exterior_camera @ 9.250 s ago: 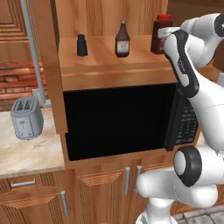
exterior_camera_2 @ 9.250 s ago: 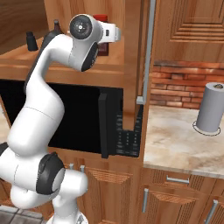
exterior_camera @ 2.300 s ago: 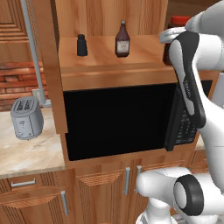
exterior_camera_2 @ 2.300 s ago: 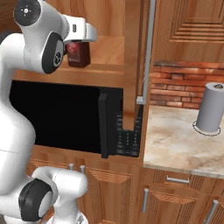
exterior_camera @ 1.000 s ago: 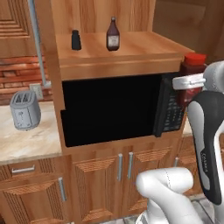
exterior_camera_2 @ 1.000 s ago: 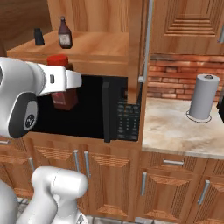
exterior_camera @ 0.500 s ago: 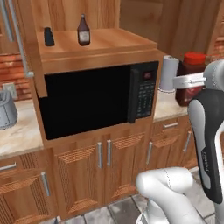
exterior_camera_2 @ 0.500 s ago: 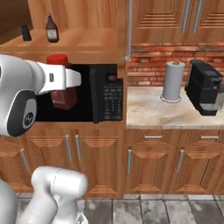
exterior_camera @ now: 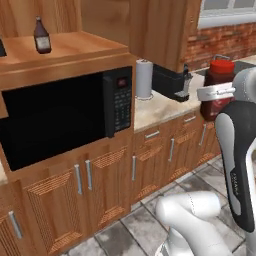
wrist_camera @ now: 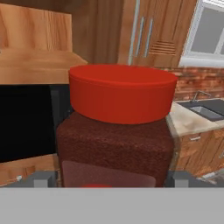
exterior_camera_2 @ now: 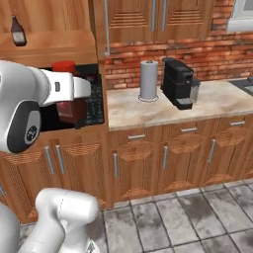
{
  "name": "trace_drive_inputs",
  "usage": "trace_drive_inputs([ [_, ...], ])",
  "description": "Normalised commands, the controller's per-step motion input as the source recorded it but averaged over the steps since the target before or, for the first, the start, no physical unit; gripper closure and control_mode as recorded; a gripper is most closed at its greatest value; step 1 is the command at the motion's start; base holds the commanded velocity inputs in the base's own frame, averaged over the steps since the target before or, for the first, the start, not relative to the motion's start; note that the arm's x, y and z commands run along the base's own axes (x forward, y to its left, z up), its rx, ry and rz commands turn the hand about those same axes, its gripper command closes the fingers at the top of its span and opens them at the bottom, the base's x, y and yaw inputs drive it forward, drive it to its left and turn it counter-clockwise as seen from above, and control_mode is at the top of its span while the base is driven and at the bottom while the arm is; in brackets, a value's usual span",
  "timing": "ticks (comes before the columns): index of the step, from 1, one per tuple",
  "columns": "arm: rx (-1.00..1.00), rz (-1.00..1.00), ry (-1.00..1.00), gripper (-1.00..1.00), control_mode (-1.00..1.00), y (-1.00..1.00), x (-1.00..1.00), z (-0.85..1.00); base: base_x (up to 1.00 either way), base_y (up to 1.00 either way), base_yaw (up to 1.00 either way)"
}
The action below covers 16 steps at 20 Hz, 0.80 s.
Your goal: Collect the paprika, ketchup, and shaker from the cabinet and place them next to the stove.
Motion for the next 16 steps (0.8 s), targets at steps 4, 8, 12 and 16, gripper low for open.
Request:
trace_drive_inputs([
  [4,0.0,0.0,0.0,1.0,1.0,0.0,0.0,0.0,-0.12,-0.54,-0.44],
  [8,0.0,0.0,0.0,1.0,1.0,0.0,0.0,0.0,0.0,-0.56,-0.43],
  [12,0.0,0.0,0.0,1.0,1.0,0.0,0.0,0.0,0.2,-0.48,-0.44],
  [16,0.0,0.0,0.0,1.0,1.0,0.0,0.0,0.0,0.43,-0.35,-0.42],
])
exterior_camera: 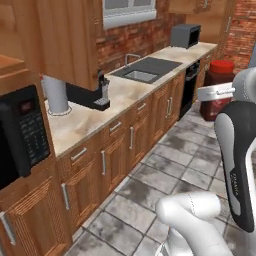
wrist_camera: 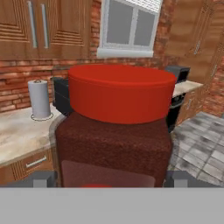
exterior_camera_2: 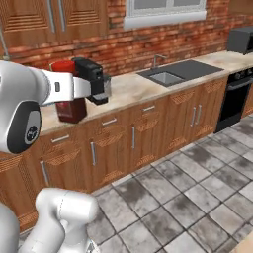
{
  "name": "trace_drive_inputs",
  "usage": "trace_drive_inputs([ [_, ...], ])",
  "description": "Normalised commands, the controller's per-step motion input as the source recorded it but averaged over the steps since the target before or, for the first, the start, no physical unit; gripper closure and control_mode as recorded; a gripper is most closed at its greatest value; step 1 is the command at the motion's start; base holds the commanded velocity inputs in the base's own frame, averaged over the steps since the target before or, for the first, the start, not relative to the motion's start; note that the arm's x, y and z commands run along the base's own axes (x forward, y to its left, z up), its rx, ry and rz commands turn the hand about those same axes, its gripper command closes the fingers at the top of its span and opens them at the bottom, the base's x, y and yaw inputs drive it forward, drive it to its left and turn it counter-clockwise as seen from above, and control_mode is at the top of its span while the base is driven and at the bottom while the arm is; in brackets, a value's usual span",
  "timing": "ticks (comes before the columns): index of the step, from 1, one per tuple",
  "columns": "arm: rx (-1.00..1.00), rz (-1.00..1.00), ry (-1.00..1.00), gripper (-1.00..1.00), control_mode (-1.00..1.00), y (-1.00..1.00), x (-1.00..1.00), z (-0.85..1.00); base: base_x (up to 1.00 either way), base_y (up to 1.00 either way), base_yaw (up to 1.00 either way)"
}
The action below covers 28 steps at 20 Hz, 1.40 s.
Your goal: Collect the paprika, ketchup, and shaker from the cabinet and place them next to the stove.
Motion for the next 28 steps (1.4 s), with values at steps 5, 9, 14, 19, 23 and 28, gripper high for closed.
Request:
trace_drive_inputs([
  [5,0.0,0.0,0.0,1.0,1.0,0.0,0.0,0.0,0.45,-0.37,-0.42],
  [9,0.0,0.0,0.0,1.0,1.0,0.0,0.0,0.0,0.53,-0.29,-0.42],
  [14,0.0,0.0,0.0,1.0,1.0,0.0,0.0,0.0,0.52,-0.19,-0.42],
  [19,0.0,0.0,0.0,1.0,1.0,0.0,0.0,0.0,0.5,-0.05,-0.45],
  [23,0.0,0.0,0.0,1.0,1.0,0.0,0.0,0.0,0.41,0.0,-0.5],
  [28,0.0,0.0,0.0,1.0,1.0,0.0,0.0,0.0,0.33,0.06,-0.55],
])
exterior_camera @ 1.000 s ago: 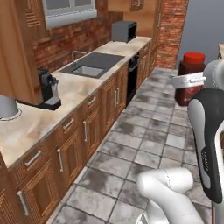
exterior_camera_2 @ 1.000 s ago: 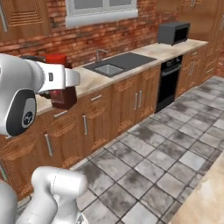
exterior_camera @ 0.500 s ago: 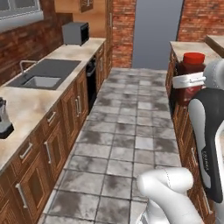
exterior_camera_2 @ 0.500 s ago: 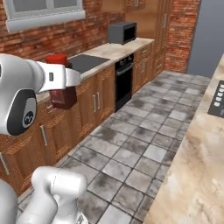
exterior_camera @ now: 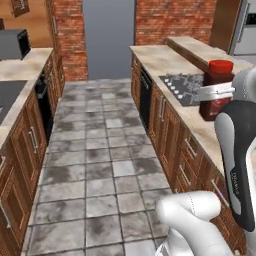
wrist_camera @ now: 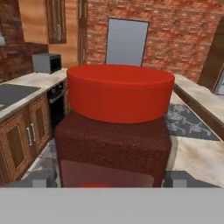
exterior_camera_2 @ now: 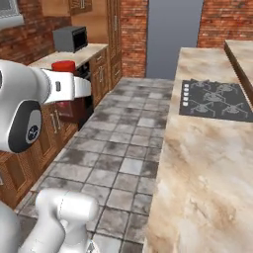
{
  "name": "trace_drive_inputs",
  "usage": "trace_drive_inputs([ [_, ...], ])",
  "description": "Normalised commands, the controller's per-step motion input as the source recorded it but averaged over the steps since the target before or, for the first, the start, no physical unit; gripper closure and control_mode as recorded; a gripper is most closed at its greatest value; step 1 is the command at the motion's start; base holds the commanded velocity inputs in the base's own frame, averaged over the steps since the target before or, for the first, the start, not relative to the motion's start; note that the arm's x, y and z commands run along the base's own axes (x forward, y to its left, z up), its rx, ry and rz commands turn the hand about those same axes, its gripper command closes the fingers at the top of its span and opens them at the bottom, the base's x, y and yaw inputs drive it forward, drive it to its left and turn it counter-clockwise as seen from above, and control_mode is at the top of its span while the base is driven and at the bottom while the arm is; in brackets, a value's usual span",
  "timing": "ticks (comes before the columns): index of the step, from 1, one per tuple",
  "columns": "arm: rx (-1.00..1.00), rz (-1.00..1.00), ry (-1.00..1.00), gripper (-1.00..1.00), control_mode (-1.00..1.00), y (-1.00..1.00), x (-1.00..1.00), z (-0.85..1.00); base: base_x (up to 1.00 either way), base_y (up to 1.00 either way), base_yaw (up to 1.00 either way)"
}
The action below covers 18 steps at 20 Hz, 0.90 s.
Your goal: Collect the paprika, ketchup, and shaker from the cabinet and place them next to the stove.
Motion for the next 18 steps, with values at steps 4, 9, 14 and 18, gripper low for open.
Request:
trace_drive_inputs([
  [4,0.0,0.0,0.0,1.0,1.0,0.0,0.0,0.0,0.3,0.2,-0.56],
  [9,0.0,0.0,0.0,1.0,1.0,0.0,0.0,0.0,0.25,0.39,-0.55],
  [14,0.0,0.0,0.0,1.0,1.0,0.0,0.0,0.0,0.2,0.63,-0.51],
  [18,0.0,0.0,0.0,1.0,1.0,0.0,0.0,0.0,0.11,0.83,-0.44],
])
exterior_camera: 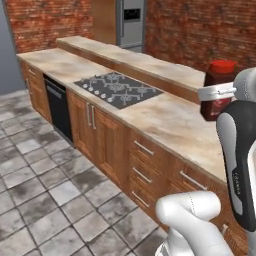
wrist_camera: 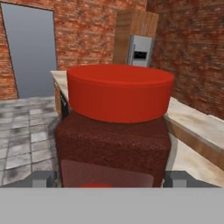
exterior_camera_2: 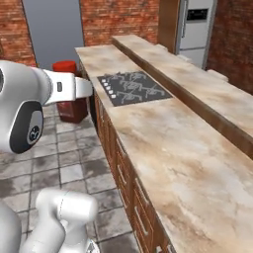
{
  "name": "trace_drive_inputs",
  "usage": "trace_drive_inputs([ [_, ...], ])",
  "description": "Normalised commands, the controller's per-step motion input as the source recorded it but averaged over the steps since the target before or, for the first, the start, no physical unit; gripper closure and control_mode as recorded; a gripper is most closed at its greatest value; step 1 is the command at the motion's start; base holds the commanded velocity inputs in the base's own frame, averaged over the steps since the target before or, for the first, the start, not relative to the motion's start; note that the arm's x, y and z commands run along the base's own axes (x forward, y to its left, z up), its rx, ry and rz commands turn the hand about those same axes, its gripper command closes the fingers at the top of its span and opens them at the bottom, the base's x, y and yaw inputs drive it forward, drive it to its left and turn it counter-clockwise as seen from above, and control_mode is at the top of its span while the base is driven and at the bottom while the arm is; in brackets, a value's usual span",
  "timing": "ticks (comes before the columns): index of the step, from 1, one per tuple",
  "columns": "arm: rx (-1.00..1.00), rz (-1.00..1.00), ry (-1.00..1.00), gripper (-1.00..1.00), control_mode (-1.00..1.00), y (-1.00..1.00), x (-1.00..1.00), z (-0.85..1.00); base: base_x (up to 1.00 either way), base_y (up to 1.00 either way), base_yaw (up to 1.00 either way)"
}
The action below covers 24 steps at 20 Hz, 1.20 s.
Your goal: Collect the paprika, ketchup, and shaker from the cabinet and place them next to the stove.
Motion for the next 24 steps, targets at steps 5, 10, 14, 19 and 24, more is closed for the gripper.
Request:
trace_drive_inputs([
  [5,0.0,0.0,0.0,1.0,1.0,0.0,0.0,0.0,0.17,0.85,-0.41],
  [10,0.0,0.0,0.0,1.0,1.0,0.0,0.0,0.0,0.38,0.8,-0.39],
  [14,0.0,0.0,0.0,1.0,1.0,0.0,0.0,0.0,0.4,0.74,-0.39],
  [19,0.0,0.0,0.0,1.0,1.0,0.0,0.0,0.0,0.33,0.75,-0.38],
  [24,0.0,0.0,0.0,1.0,1.0,0.0,0.0,0.0,0.34,0.65,-0.39],
])
